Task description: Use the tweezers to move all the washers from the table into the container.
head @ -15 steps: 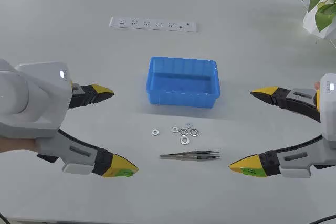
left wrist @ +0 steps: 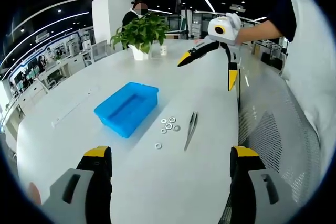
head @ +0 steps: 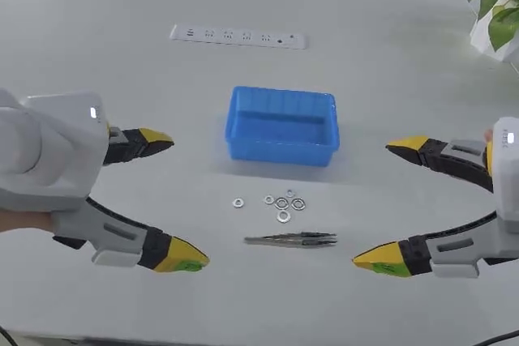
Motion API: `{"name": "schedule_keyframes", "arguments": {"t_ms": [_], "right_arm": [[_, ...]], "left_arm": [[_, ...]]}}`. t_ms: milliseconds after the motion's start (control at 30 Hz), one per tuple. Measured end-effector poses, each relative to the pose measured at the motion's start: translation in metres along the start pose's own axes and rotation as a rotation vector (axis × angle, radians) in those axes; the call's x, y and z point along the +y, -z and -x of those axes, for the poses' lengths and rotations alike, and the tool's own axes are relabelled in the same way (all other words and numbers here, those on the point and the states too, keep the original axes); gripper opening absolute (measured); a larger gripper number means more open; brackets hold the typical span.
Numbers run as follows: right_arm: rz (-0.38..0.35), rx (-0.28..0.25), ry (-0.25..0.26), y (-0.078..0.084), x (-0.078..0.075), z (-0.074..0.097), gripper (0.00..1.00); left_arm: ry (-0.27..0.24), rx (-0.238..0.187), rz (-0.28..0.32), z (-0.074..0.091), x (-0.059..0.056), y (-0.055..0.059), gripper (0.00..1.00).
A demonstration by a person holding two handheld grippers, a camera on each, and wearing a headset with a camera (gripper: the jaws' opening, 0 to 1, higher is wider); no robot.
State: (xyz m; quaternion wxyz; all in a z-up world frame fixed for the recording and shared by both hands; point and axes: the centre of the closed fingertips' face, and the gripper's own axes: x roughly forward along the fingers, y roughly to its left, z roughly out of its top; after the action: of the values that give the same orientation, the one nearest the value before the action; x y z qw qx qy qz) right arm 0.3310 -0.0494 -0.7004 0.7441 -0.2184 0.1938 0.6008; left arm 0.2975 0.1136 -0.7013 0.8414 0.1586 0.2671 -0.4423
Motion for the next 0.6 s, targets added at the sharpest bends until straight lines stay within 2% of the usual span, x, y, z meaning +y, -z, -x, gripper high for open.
{"name": "schedule_keyframes", "arguments": {"t_ms": [100,267,400,600], "right_arm": [[0.003,0.002,-0.004,-0.0004,0.0004,-0.0007,0.94],[0.019,0.014,-0.009,0.0007,0.0018,-0.0013,0.94],[0.017,0.021,-0.011,0.0021,0.0029,-0.0012,0.94],[0.015,0.032,-0.013,0.0046,0.0044,-0.0013,0.94]], "left_arm": [[0.0,0.012,-0.002,0.0001,0.001,0.0016,0.99],[0.0,-0.01,0.005,-0.0007,0.0016,-0.0016,0.99],[-0.002,-0.012,0.0,-0.0014,0.0014,-0.002,0.99],[0.004,0.005,0.002,-0.0021,-0.0001,0.0028,0.99]]}}
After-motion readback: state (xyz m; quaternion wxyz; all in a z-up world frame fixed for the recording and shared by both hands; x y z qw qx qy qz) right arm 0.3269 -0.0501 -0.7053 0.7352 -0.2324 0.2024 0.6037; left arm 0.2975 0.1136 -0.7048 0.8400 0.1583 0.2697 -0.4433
